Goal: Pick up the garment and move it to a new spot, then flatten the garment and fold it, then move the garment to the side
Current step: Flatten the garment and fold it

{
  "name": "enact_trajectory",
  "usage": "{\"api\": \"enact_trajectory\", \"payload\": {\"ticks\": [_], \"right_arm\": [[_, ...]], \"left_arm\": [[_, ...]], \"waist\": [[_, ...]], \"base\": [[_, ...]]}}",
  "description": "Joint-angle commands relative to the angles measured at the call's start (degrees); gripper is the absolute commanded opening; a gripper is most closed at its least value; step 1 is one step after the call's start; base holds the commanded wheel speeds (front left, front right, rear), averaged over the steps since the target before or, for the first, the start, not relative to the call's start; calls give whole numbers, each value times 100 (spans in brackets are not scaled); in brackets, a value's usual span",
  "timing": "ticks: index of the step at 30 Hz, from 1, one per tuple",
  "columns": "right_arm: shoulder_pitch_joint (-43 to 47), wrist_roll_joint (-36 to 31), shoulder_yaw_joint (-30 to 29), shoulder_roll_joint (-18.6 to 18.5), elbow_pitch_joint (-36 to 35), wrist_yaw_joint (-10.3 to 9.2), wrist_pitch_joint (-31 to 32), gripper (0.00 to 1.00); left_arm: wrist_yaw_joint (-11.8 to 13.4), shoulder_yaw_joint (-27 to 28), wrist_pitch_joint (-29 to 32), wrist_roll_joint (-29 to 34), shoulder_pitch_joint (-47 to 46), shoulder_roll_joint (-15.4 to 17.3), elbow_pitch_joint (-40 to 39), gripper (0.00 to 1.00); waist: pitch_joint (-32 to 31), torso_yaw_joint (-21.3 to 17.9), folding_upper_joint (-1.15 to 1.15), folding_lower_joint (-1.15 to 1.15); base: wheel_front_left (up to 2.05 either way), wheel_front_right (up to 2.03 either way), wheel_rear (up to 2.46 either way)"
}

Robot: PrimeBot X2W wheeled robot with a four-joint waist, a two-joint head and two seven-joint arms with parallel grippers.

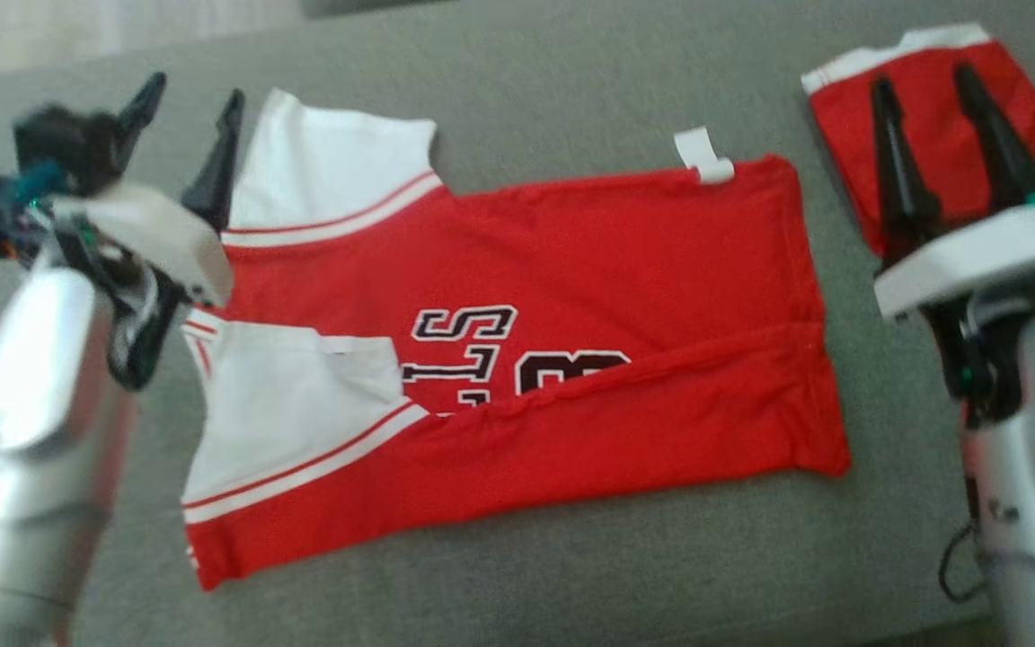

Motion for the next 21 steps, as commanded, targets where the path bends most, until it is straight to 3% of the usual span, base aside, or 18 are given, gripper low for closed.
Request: {"api": "enact_trajectory", "payload": {"ticks": [1, 8, 21], "right_arm": [[-329, -49, 175, -5, -171, -5, -16, 100], [-1013, -61, 495, -21, 67, -5, -68, 100], [-1259, -78, 655, 160, 408, -5, -381, 100]], "left_arm": [[-10, -6, 236, -335, -356, 357, -44, 100], [-12, -1494, 1218, -1422, -1517, 1483, 454, 100], [-13, -2501, 1214, -2222, -2399, 1822, 1293, 100]], "waist": [[417, -264, 0, -2], [1052, -558, 0, -2], [1518, -822, 0, -2]], "base": [[0, 0, 0], [0, 0, 0], [0, 0, 0]]}}
